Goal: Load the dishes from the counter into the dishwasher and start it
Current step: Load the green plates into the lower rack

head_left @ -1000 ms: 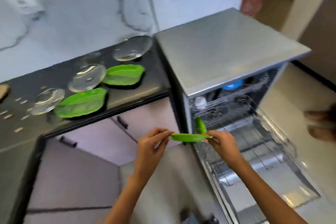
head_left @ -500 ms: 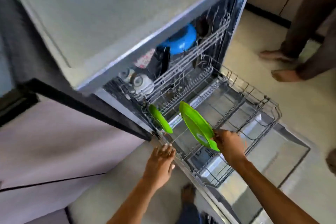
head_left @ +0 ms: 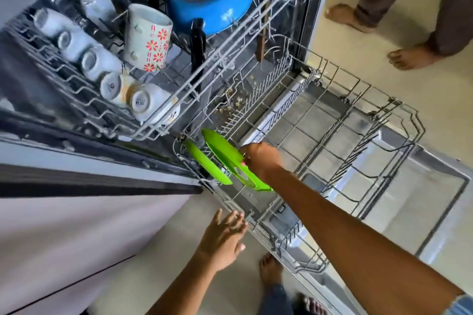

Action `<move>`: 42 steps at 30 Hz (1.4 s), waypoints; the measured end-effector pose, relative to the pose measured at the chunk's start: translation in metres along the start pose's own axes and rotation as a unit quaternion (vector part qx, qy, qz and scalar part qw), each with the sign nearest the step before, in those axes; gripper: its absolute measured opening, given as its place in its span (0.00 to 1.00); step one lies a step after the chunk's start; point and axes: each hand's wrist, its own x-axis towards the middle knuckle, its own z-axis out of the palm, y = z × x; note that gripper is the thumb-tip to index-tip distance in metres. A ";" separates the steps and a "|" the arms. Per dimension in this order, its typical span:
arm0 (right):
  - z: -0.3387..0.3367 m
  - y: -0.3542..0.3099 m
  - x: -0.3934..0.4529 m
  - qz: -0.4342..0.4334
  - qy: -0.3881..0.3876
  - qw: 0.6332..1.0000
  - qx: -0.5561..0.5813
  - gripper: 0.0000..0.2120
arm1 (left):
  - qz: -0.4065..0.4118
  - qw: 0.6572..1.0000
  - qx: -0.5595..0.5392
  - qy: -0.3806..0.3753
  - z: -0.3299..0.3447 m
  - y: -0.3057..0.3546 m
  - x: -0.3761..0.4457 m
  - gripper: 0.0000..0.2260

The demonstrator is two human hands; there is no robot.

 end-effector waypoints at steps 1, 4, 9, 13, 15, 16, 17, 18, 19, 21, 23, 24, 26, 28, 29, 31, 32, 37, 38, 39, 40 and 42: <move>0.000 -0.004 0.006 -0.001 -0.003 1.000 0.001 0.14 | 0.002 1.000 -0.013 0.003 0.000 -0.001 0.002 0.25; -0.004 -0.015 0.019 -0.004 -0.001 1.000 0.007 0.14 | 0.006 1.000 -0.016 0.008 -0.002 -0.003 0.001 0.25; -0.024 -0.030 0.029 -0.003 0.063 0.996 0.056 0.12 | 0.001 0.997 -0.016 -0.073 0.005 -0.003 0.001 0.24; -0.021 -0.040 0.033 -0.004 0.048 0.999 0.023 0.12 | 0.005 0.998 -0.066 -0.013 0.004 -0.005 0.001 0.25; -0.016 -0.043 0.036 -0.006 0.042 0.999 0.003 0.12 | 0.005 0.998 -0.065 -0.027 0.000 -0.004 0.003 0.26; -0.013 -0.044 0.038 -0.012 0.041 0.999 -0.008 0.12 | 0.007 0.998 -0.068 -0.015 0.001 -0.004 0.003 0.26; -0.011 -0.045 0.038 -0.020 0.040 0.999 -0.022 0.12 | 0.011 0.998 -0.062 -0.005 0.000 -0.003 0.003 0.26; -0.008 -0.047 0.038 -0.030 0.037 0.998 -0.037 0.12 | 0.008 0.998 -0.058 -0.004 0.001 -0.003 0.002 0.26; -0.005 -0.049 0.038 -0.041 0.033 0.997 -0.052 0.11 | 0.005 0.998 -0.065 0.001 0.004 -0.004 0.002 0.26; 0.002 -0.050 0.036 -0.059 0.025 0.995 -0.082 0.11 | 0.005 0.997 -0.075 0.023 0.003 -0.007 0.001 0.24; 0.009 -0.048 0.034 -0.064 0.016 0.994 -0.086 0.11 | 0.000 0.997 -0.072 -0.008 0.004 -0.007 0.002 0.24; 0.014 -0.046 0.034 -0.060 0.009 0.996 -0.070 0.11 | 0.011 0.997 -0.078 -0.014 0.006 -0.007 0.001 0.24; 0.023 -0.041 0.034 -0.045 -0.021 0.999 -0.009 0.12 | 0.022 0.997 -0.073 -0.026 0.008 -0.009 0.003 0.24; 0.033 -0.037 0.034 -0.033 -0.046 0.996 0.069 0.13 | 0.013 0.997 -0.063 -0.044 0.007 -0.006 0.001 0.24; 0.036 -0.035 0.034 -0.033 -0.044 0.994 0.099 0.13 | 0.009 0.997 -0.067 -0.036 0.009 -0.007 0.001 0.24; 0.042 -0.033 0.036 -0.038 -0.034 0.991 0.124 0.14 | 0.011 0.996 -0.089 -0.008 0.008 -0.006 0.000 0.24; 0.046 -0.032 0.038 -0.036 -0.031 0.990 0.134 0.14 | 0.016 0.997 -0.074 -0.012 0.009 -0.006 0.001 0.25; 0.059 -0.028 0.048 -0.034 -0.017 0.987 0.156 0.14 | 0.002 0.997 -0.083 0.007 0.005 -0.003 0.000 0.26; 0.060 -0.026 0.048 -0.037 -0.019 0.988 0.151 0.14 | 0.005 0.997 -0.080 0.011 0.004 -0.003 0.000 0.26; 0.061 -0.024 0.047 -0.037 -0.024 0.988 0.147 0.15 | 0.002 0.997 -0.078 0.010 0.005 -0.003 0.000 0.26; 0.063 -0.022 0.046 -0.037 -0.030 0.988 0.145 0.16 | -0.003 0.997 -0.075 0.009 0.006 -0.004 0.001 0.26; 0.069 -0.016 0.044 -0.035 -0.025 0.990 0.137 0.17 | -0.004 0.997 -0.073 -0.003 0.008 -0.004 0.000 0.25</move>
